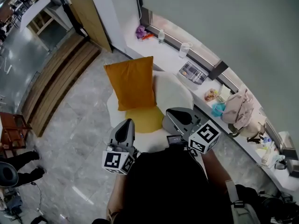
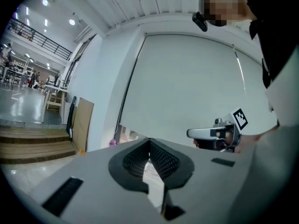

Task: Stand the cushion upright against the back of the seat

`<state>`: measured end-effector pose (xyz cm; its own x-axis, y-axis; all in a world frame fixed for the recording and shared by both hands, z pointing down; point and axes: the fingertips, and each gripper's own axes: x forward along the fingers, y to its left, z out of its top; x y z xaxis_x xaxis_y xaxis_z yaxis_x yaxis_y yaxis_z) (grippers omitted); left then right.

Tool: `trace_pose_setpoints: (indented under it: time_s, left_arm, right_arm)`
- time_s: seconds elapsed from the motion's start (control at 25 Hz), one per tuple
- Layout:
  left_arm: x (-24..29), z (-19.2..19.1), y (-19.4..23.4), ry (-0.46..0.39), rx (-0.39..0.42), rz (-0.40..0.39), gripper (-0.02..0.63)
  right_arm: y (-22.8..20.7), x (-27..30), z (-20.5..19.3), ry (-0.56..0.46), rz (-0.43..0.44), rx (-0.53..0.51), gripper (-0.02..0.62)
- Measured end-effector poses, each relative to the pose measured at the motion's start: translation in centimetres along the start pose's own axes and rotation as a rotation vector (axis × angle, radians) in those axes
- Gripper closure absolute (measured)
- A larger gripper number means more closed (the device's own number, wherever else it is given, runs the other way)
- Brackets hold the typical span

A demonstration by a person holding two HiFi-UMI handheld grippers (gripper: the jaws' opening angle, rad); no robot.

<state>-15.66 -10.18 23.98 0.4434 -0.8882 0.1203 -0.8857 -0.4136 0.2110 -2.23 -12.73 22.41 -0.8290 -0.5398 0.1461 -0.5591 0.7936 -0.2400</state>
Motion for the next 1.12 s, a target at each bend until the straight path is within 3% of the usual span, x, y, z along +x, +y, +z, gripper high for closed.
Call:
trace_pose_setpoints:
  time_s: [0.32,0.68,0.88,1.12]
  left_arm:
    - [-1.0,0.2,-2.1,0.033,-0.030,0.074,0.592]
    - [-3.4,-3.7,-6.5,0.077,-0.110,0.186,0.592]
    - [-5.6,-4.7,-7.9,0.078,-0.100,0.185,0.592]
    - [-10.1,-5.0,-11.3,0.068,-0.044,0.126,0.592]
  right_arm:
    - [-0.7,-3.1,0.4,0.011,0.014,0.026,0.578]
    - [-1.0,-6.8,-3.0,0.082,0.100,0.063,0.578]
    - [1.1,-8.4,-4.2,0.077,0.109,0.045,0.578]
    - [5.9,-11.9,-5.5,0.050,0.082,0.037,0.578]
